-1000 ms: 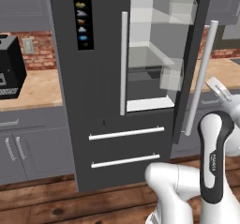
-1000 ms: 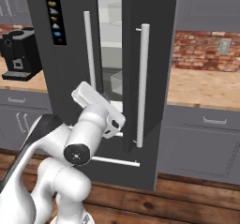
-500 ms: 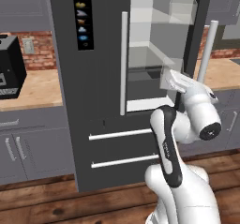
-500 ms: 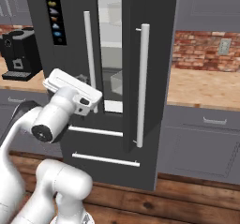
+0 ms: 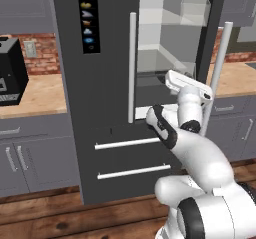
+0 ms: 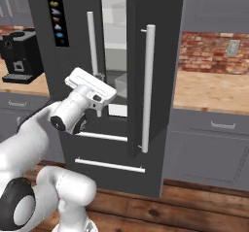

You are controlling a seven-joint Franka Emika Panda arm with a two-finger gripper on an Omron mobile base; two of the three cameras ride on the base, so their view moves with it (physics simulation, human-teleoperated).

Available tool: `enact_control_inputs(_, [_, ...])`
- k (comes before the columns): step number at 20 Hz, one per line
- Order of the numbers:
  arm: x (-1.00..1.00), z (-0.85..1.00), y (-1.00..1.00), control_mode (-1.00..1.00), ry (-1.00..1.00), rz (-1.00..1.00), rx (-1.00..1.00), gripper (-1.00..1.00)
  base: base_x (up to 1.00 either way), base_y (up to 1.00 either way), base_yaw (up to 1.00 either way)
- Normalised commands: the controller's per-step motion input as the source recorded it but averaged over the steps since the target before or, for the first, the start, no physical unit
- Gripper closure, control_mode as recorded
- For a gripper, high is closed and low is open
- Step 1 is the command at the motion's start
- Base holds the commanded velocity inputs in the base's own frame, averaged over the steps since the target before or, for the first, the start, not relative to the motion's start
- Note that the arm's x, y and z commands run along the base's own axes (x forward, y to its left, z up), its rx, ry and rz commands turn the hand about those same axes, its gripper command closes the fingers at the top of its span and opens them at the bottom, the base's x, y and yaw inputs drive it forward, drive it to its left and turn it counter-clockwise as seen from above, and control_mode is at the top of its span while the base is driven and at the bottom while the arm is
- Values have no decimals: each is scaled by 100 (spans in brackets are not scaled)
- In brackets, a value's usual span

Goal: Place one of the steaks on the plate and the other in the bowl. Then place the bowl in the fridge.

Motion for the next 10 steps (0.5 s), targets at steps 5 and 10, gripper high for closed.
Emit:
enact_control_inputs(5, [52, 0, -40, -100, 16, -15, 0, 100, 0, 0, 0])
enact_control_inputs(10, [6, 0, -2, -100, 18, -1, 0, 100, 0, 0, 0])
